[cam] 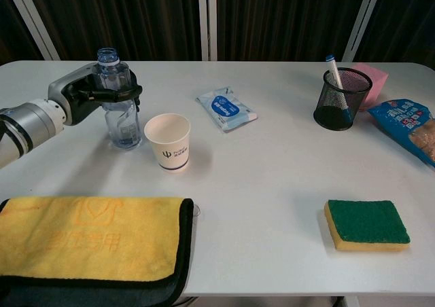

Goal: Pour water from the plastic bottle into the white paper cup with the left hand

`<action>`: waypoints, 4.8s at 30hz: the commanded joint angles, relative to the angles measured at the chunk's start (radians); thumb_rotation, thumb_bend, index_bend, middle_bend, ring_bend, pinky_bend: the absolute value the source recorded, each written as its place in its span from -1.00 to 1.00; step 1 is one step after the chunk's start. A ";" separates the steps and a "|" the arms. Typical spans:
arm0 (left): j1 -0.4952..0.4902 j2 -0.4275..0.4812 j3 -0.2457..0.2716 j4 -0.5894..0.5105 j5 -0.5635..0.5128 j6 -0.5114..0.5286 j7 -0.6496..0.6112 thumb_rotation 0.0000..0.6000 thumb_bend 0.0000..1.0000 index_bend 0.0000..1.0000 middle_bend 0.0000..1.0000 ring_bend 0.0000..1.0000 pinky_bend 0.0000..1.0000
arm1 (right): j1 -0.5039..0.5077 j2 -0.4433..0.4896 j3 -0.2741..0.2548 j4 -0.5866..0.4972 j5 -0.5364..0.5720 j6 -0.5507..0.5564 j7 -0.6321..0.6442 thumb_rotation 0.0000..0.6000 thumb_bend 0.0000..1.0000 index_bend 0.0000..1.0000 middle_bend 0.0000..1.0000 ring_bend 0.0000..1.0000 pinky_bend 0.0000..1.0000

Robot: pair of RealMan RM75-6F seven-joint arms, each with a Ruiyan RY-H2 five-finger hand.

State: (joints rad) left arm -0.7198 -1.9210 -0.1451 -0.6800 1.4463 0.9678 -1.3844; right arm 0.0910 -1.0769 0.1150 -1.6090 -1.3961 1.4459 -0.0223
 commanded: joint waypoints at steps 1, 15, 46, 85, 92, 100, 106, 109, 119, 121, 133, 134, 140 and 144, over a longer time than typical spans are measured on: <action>0.002 0.001 -0.001 -0.003 -0.002 0.000 0.002 1.00 -0.33 0.42 0.40 0.22 -0.02 | 0.000 0.000 0.000 0.001 0.000 0.000 0.001 0.77 -0.61 -1.00 -1.00 -1.00 -1.00; 0.005 0.029 -0.004 -0.051 0.016 0.049 0.011 1.00 -0.33 0.43 0.40 0.31 0.16 | 0.006 -0.001 0.002 0.005 0.005 -0.013 0.006 0.79 -0.61 -1.00 -1.00 -1.00 -1.00; 0.043 -0.011 0.082 0.123 0.141 0.333 0.892 1.00 -0.33 0.43 0.40 0.31 0.16 | -0.002 0.023 0.010 -0.030 -0.025 0.033 0.004 0.80 -0.61 -1.00 -1.00 -1.00 -1.00; -0.012 -0.069 0.090 0.139 0.137 0.292 1.288 1.00 -0.33 0.45 0.40 0.31 0.16 | 0.007 0.005 0.010 0.027 -0.003 -0.002 0.049 0.80 -0.61 -1.00 -1.00 -1.00 -1.00; -0.014 -0.071 0.094 0.144 0.138 0.294 1.308 1.00 -0.33 0.45 0.40 0.31 0.16 | 0.009 0.002 0.010 0.035 -0.001 -0.008 0.054 0.80 -0.61 -1.00 -1.00 -1.00 -1.00; -0.018 -0.078 0.101 0.159 0.146 0.303 1.333 1.00 -0.33 0.45 0.40 0.31 0.16 | 0.008 0.000 0.009 0.041 0.002 -0.009 0.057 0.80 -0.60 -1.00 -1.00 -1.00 -1.00; -0.023 -0.082 0.106 0.175 0.155 0.317 1.361 1.00 -0.33 0.45 0.40 0.31 0.16 | 0.007 -0.002 0.008 0.045 0.002 -0.010 0.060 0.80 -0.60 -1.00 -1.00 -1.00 -1.00; -0.021 -0.083 0.107 0.177 0.155 0.317 1.365 1.00 -0.33 0.45 0.40 0.31 0.16 | 0.008 -0.003 0.008 0.046 0.002 -0.012 0.062 0.80 -0.60 -1.00 -1.00 -1.00 -1.00; -0.023 -0.085 0.115 0.184 0.160 0.321 1.380 1.00 -0.33 0.45 0.40 0.31 0.16 | 0.004 -0.004 0.006 0.053 0.003 -0.010 0.070 0.80 -0.60 -1.00 -1.00 -1.00 -1.00; -0.023 -0.084 0.117 0.187 0.162 0.322 1.382 1.00 -0.33 0.45 0.40 0.31 0.16 | 0.004 -0.004 0.006 0.055 0.004 -0.011 0.071 0.81 -0.60 -1.00 -1.00 -1.00 -1.00; -0.023 -0.084 0.120 0.191 0.163 0.329 1.393 1.00 -0.33 0.45 0.40 0.31 0.16 | 0.005 -0.003 0.002 0.059 -0.005 -0.014 0.077 0.80 -0.60 -1.00 -1.00 -1.00 -1.00; -0.023 -0.083 0.120 0.192 0.163 0.329 1.393 1.00 -0.33 0.45 0.40 0.31 0.16 | 0.005 -0.002 0.002 0.059 -0.006 -0.013 0.077 0.80 -0.60 -1.00 -1.00 -1.00 -1.00; -0.024 -0.080 0.115 0.183 0.157 0.326 1.383 1.00 -0.33 0.45 0.40 0.31 0.16 | 0.007 0.000 0.000 0.058 -0.016 -0.014 0.079 0.80 -0.61 -1.00 -1.00 -1.00 -1.00; -0.023 -0.073 0.112 0.166 0.151 0.319 1.357 1.00 -0.33 0.45 0.40 0.31 0.16 | 0.010 -0.002 0.000 0.061 -0.011 -0.022 0.081 0.80 -0.61 -1.00 -1.00 -1.00 -1.00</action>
State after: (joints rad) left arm -0.7429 -1.9966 -0.0324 -0.5095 1.5991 1.2882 -0.0223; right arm 0.1008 -1.0784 0.1148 -1.5488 -1.4083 1.4250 0.0580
